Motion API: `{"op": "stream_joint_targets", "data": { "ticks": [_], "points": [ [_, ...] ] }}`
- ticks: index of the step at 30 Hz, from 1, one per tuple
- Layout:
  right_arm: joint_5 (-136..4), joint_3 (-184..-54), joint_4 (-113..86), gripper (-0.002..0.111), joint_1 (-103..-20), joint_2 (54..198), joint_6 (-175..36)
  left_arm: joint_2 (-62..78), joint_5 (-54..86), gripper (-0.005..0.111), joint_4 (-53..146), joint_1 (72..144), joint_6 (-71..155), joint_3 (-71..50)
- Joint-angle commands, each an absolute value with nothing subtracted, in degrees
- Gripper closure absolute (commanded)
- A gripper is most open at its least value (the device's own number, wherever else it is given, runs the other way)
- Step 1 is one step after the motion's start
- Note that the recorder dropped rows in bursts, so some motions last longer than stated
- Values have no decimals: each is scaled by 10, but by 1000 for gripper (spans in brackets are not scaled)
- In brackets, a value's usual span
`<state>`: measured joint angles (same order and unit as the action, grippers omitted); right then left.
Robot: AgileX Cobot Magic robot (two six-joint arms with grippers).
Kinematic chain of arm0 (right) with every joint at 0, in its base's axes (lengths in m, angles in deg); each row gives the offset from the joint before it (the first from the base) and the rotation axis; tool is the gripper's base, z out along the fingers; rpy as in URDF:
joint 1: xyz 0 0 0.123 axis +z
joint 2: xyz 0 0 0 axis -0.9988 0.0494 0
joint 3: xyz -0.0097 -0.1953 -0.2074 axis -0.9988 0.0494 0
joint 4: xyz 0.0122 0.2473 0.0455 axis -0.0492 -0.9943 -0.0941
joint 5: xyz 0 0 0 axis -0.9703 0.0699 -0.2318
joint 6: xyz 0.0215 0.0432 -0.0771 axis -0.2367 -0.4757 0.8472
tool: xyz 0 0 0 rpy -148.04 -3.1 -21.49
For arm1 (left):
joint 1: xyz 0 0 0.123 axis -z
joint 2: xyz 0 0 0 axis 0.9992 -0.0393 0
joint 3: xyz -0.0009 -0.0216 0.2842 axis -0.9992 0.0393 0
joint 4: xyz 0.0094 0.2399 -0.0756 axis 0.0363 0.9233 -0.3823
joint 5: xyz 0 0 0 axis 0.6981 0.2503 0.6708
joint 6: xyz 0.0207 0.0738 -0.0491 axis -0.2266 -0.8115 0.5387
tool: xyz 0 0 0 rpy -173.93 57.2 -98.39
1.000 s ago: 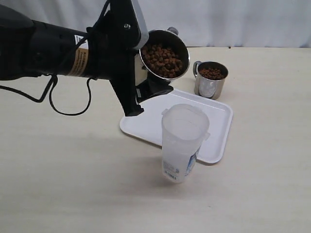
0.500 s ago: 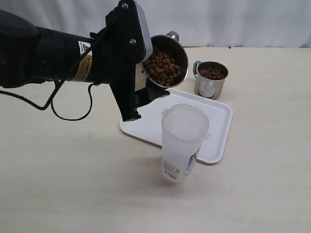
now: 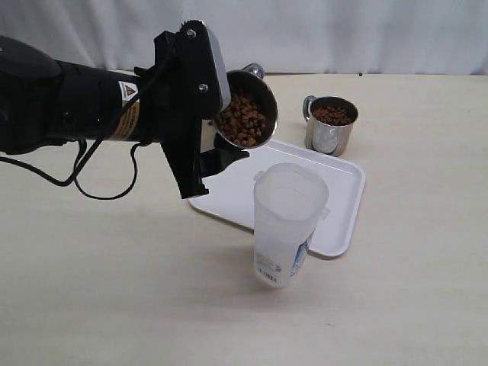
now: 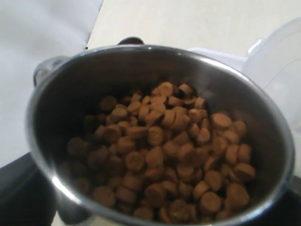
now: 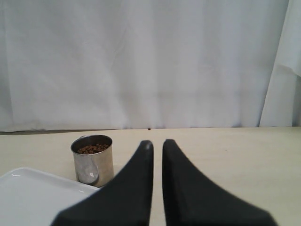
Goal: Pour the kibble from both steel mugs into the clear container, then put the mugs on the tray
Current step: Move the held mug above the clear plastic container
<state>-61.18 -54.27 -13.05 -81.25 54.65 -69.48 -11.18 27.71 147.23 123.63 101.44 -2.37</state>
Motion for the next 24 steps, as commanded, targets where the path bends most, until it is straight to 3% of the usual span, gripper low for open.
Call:
{"op": "stream_joint_targets", "data": {
  "ticks": [1,7,24],
  "points": [
    [-616,-541,-130,103,-810,545,-695,-101,256,107,1465,1245,1016,-24],
    [-616,-541,-130,103,-810,545,-695,-100,148,107,1465,1303,1017,-24],
    [-616,-541,-130,103,-810,545,-695,-55,100,107,1465,1331,1013,10]
  ]
}}
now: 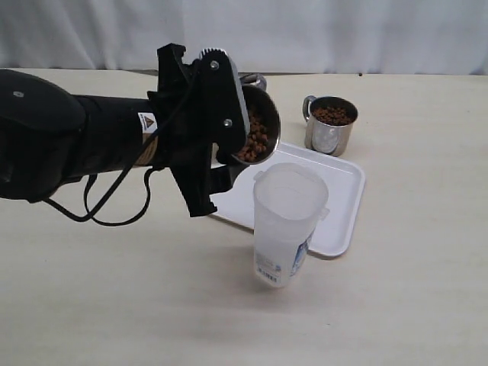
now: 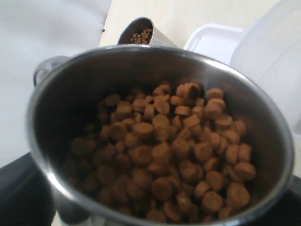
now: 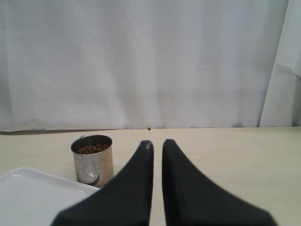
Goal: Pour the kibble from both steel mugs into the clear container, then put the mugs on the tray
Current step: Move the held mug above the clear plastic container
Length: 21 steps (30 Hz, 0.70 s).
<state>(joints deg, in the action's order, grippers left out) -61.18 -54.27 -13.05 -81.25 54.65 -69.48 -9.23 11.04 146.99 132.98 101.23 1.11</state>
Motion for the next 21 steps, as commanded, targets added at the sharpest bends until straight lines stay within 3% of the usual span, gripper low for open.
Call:
{"op": "stream_joint_targets", "data": {
  "ticks": [1,21],
  "points": [
    [-616,-541,-130,103,-810,545,-695,-51,100,107,1465,1331,1013,10],
    [-616,-541,-130,103,-810,545,-695,-46,6,107,1330,1384,886,10]
  ]
}}
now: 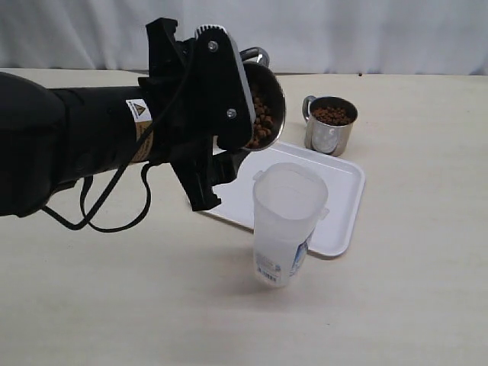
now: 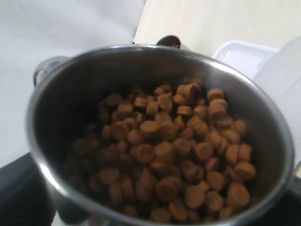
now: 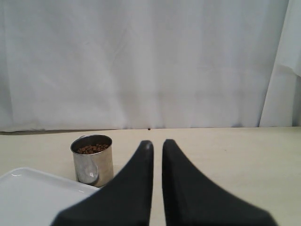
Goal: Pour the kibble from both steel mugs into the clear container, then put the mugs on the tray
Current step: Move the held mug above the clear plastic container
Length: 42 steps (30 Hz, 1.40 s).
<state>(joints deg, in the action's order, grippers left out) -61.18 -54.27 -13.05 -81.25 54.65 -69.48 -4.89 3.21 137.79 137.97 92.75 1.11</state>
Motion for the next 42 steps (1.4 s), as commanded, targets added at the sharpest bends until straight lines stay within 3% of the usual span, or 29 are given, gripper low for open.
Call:
{"op": "stream_joint_targets", "data": {
  "ticks": [1,12,33,42],
  "points": [
    [-616,-541,-130,103,-810,545,-695,-46,6,107,1326,1384,876,10],
    [-616,-541,-130,103,-810,545,-695,-50,24,107,1283,1389,870,10],
    [-616,-541,-130,103,-810,545,-695,-91,-111,107,1248,1451,770,-30],
    [-616,-541,-130,103,-810,545,-695,-93,-98,107,1232,1451,752,-30]
  ]
}}
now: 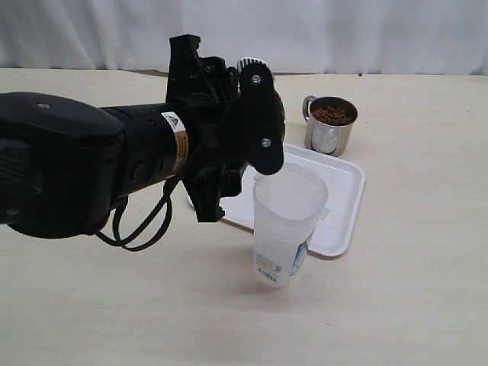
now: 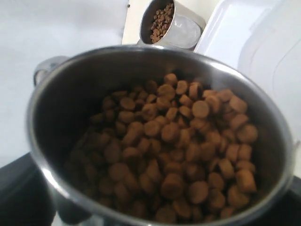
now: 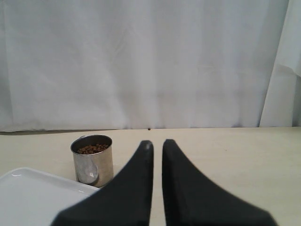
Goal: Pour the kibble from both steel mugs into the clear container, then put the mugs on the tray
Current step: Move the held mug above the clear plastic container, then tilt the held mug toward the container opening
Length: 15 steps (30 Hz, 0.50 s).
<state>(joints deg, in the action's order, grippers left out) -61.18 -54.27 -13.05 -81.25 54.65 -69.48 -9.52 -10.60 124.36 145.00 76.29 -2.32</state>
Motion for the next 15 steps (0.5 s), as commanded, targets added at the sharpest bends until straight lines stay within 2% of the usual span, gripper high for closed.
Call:
{"op": "stream_joint_targets", "data": {
  "ticks": [1,15],
  "points": [
    [-616,-541,-130,103,-810,545,-695,-95,-98,107,1232,1451,751,-30],
    [-616,-541,-130,103,-810,545,-695,-109,-116,107,1201,1458,710,-30]
  ]
}}
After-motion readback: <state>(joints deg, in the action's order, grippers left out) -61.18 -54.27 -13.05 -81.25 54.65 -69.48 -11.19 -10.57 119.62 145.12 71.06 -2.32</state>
